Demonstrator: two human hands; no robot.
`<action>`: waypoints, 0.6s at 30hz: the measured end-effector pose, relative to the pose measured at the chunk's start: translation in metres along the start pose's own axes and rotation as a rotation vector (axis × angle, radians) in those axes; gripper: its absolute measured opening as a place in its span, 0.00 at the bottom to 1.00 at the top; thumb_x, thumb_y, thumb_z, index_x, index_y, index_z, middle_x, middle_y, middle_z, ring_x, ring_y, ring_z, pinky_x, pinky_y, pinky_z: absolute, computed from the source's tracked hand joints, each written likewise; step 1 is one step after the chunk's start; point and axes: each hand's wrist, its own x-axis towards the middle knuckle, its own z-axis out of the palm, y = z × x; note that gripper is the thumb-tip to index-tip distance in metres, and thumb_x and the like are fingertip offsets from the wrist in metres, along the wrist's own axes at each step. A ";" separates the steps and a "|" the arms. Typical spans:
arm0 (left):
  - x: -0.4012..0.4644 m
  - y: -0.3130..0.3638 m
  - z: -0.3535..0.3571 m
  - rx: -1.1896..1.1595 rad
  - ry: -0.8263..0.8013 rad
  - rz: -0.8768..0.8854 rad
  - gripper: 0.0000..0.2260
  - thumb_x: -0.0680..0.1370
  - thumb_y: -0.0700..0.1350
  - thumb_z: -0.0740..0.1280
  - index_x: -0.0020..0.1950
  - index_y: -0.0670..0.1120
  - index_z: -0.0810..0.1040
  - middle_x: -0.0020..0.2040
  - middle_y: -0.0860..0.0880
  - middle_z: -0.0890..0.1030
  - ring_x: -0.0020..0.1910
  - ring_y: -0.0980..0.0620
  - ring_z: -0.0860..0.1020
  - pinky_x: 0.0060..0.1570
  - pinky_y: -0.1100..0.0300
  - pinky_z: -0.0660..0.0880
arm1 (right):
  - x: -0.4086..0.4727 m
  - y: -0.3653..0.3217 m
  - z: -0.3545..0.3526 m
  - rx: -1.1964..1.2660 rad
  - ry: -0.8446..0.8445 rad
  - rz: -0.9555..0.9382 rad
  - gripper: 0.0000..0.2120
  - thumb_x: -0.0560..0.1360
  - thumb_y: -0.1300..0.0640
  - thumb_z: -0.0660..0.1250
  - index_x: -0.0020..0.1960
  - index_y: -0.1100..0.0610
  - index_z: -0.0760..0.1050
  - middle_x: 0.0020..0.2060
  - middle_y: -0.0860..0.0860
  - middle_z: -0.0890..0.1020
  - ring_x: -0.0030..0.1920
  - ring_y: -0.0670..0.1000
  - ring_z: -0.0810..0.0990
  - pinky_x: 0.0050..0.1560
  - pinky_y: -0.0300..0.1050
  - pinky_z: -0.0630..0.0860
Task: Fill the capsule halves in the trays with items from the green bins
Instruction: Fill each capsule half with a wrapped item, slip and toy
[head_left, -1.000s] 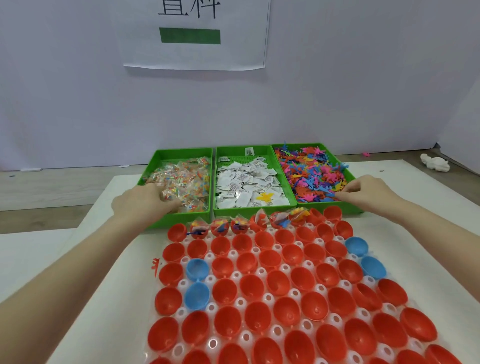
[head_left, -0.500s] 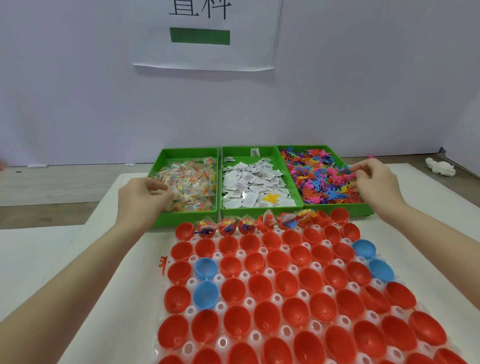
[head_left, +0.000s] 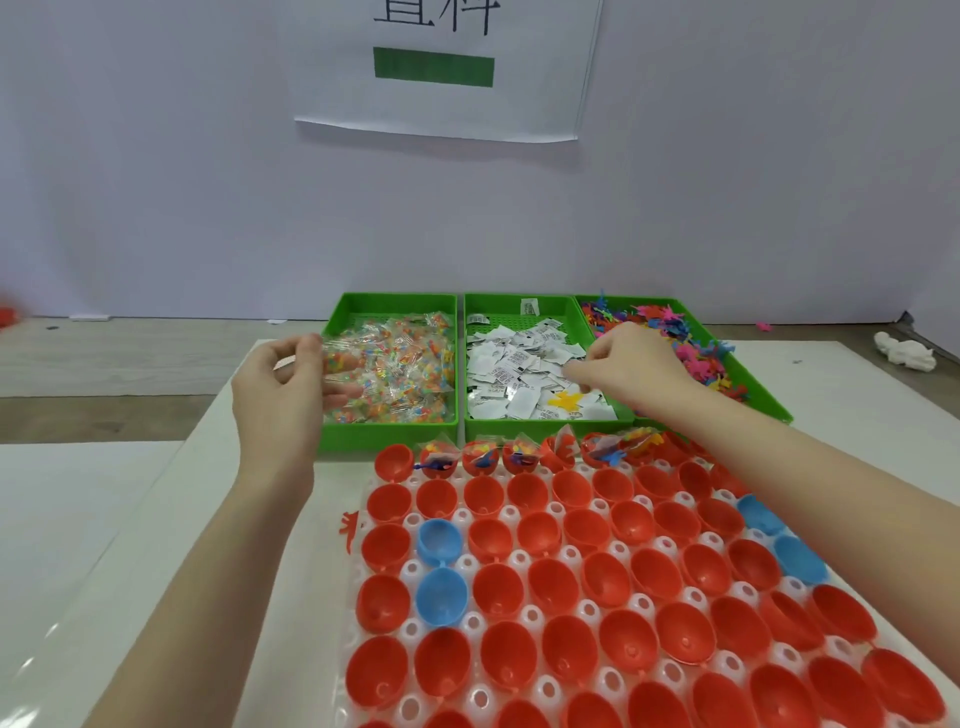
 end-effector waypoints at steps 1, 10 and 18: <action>-0.002 0.004 0.000 -0.027 -0.019 0.004 0.07 0.80 0.43 0.60 0.42 0.50 0.72 0.31 0.53 0.81 0.23 0.60 0.77 0.26 0.71 0.73 | 0.001 -0.007 0.005 -0.017 -0.035 -0.013 0.10 0.69 0.54 0.70 0.33 0.59 0.79 0.29 0.47 0.82 0.33 0.50 0.75 0.42 0.46 0.76; -0.021 0.023 0.008 -0.145 -0.349 -0.085 0.05 0.77 0.43 0.65 0.44 0.45 0.78 0.32 0.53 0.83 0.34 0.57 0.82 0.38 0.71 0.77 | 0.013 -0.027 0.030 -0.144 -0.167 0.115 0.19 0.64 0.51 0.75 0.51 0.59 0.79 0.52 0.53 0.82 0.51 0.54 0.79 0.50 0.47 0.75; -0.032 0.023 0.022 -0.182 -0.617 -0.304 0.08 0.78 0.34 0.60 0.44 0.39 0.78 0.37 0.49 0.85 0.40 0.55 0.83 0.42 0.69 0.78 | 0.010 -0.023 0.021 0.219 0.003 0.042 0.15 0.70 0.58 0.70 0.46 0.72 0.78 0.51 0.65 0.80 0.55 0.64 0.77 0.53 0.52 0.75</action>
